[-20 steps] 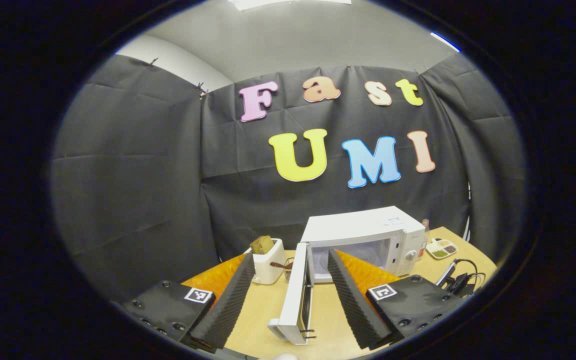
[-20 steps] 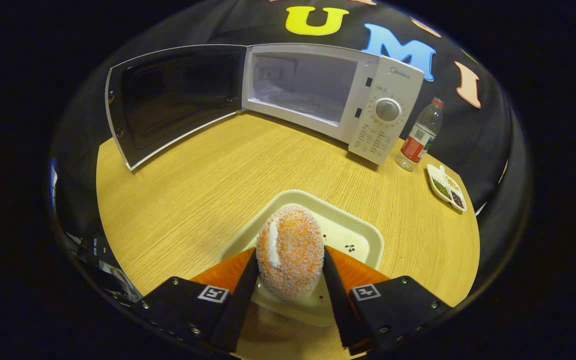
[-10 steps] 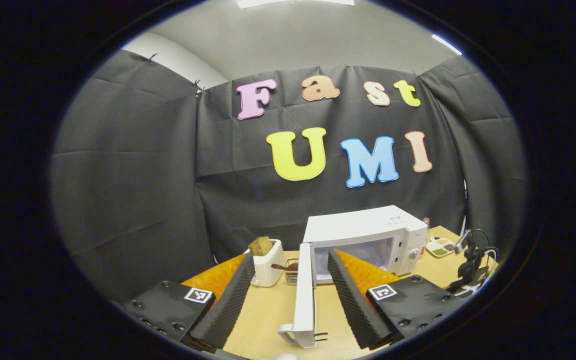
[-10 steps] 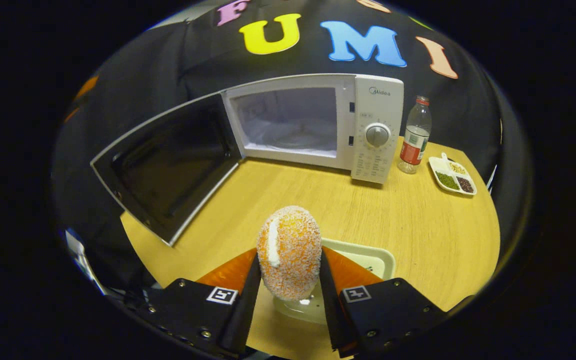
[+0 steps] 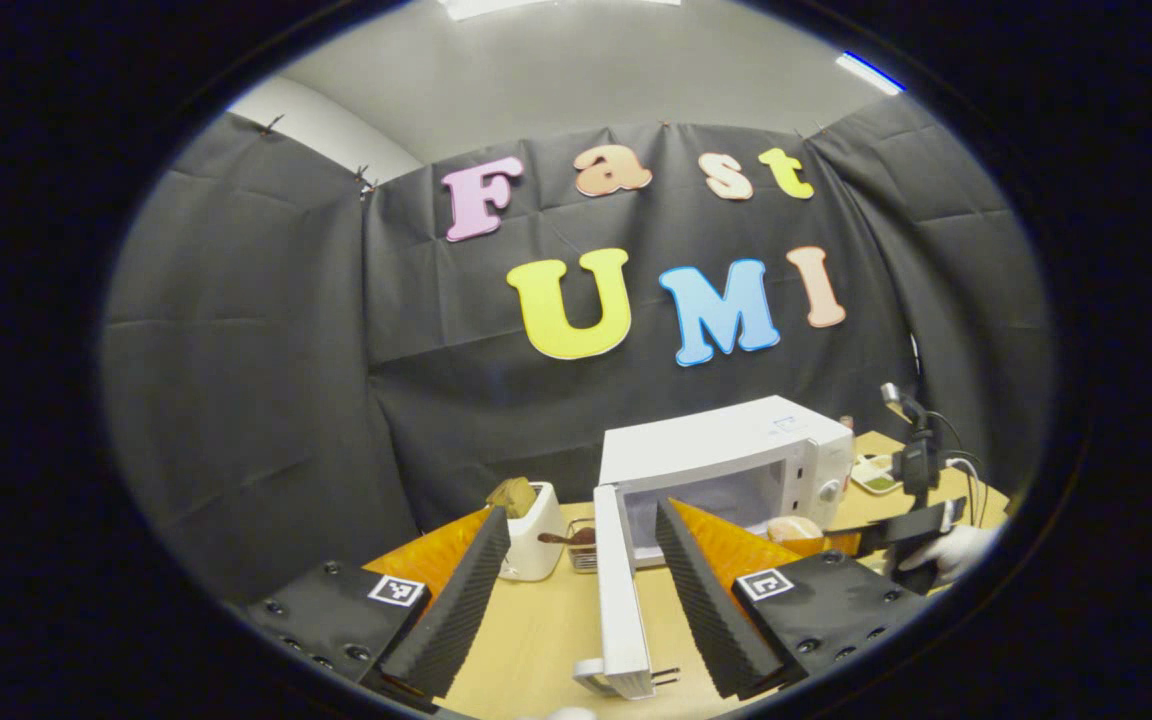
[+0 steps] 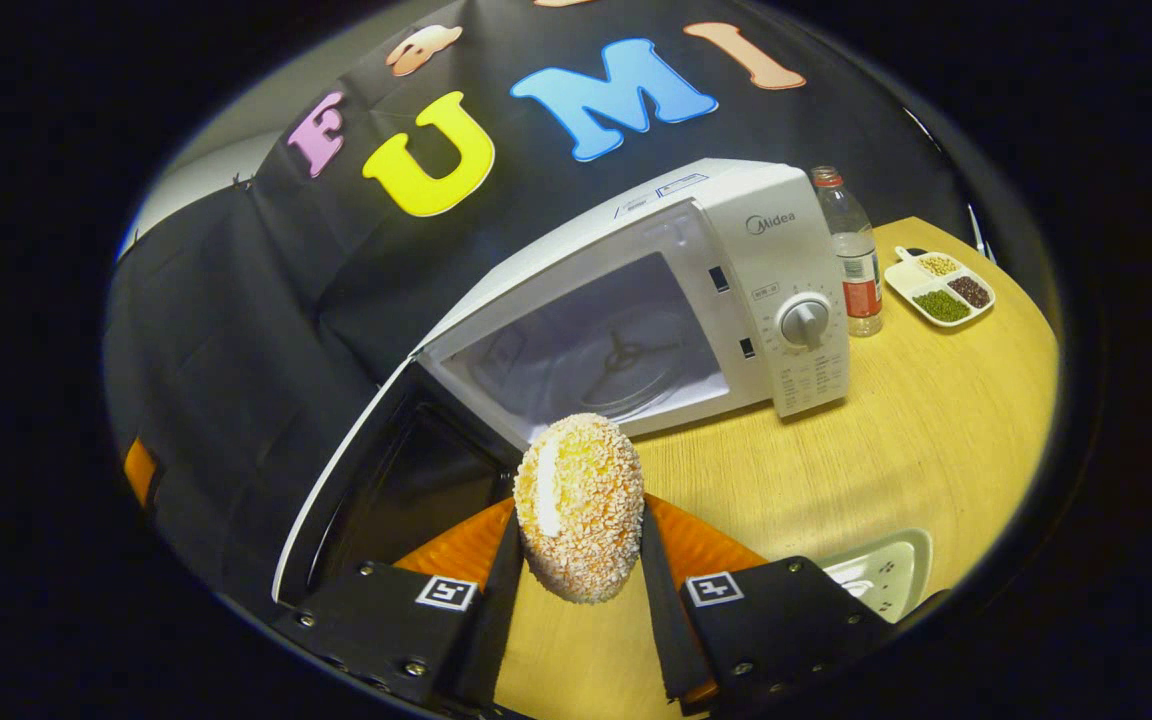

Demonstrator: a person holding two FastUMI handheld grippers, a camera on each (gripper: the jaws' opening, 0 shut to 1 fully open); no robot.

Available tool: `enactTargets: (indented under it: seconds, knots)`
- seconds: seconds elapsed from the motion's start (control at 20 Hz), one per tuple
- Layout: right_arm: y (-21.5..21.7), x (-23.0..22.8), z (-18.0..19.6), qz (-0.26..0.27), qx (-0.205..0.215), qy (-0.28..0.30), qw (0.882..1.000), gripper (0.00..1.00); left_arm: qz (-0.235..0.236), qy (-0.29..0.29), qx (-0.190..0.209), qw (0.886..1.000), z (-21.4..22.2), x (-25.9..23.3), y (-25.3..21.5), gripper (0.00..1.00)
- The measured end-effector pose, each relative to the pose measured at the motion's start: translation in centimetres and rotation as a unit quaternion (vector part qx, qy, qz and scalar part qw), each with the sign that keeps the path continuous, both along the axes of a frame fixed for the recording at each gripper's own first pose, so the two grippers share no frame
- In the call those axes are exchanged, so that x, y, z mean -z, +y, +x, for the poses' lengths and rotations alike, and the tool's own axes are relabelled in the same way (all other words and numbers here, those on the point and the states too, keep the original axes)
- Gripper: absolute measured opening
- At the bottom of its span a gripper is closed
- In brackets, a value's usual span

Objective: Open the microwave oven with the left hand, put the food in, and close the microwave oven.

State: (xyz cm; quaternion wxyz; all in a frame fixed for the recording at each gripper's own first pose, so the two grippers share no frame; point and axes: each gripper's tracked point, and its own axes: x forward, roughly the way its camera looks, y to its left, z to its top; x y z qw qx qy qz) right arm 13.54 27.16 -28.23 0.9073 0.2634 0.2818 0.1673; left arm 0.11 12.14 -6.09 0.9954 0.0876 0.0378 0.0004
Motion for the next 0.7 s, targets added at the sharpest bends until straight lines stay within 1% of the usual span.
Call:
enactTargets:
  seconds: [0.1,0.15,0.25,0.3,0.4,0.45,0.5,0.55,0.6,0.65,0.7]
  knots:
    - [1.8,1.0,2.6,0.008,0.022,0.001,1.000,0.61,-0.002,0.006,0.011,1.000,0.7,1.0,-0.5,0.94]
    - [2.5,1.4,3.9,0.010,0.036,0.004,0.999,0.61,-0.003,0.008,0.014,1.000,1.1,1.5,-0.4,0.97]
    - [3.6,2.2,7.1,0.021,0.074,-0.010,0.997,0.61,-0.011,0.010,0.020,1.000,1.8,2.2,-0.4,0.97]
    - [4.2,2.2,8.7,0.033,0.095,-0.018,0.995,0.61,-0.016,0.011,0.021,1.000,2.0,2.6,-0.3,1.00]
    - [4.8,3.4,11.6,0.029,0.133,-0.018,0.991,0.61,-0.023,0.012,0.024,0.999,2.7,3.6,0.1,1.00]
    - [4.9,3.8,12.9,0.027,0.153,-0.019,0.988,0.61,-0.024,0.014,0.022,0.999,3.1,4.2,0.8,0.97]
    - [5.1,4.1,14.2,0.024,0.171,-0.026,0.985,0.61,-0.025,0.015,0.020,0.999,3.4,4.8,1.4,1.00]
    - [5.0,3.8,15.0,0.000,0.184,-0.044,0.982,0.61,-0.025,0.016,0.017,0.999,3.6,5.2,1.9,1.00]
    - [5.0,3.2,16.0,-0.023,0.197,-0.069,0.978,0.61,-0.023,0.015,0.014,1.000,3.8,5.5,2.4,0.97]
    - [5.5,2.7,16.7,-0.035,0.203,-0.089,0.975,0.61,-0.021,0.015,0.010,1.000,3.8,6.0,2.7,0.97]
    - [6.0,2.8,17.4,-0.051,0.208,-0.096,0.972,0.61,-0.019,0.018,0.011,1.000,3.7,6.2,2.9,0.97]
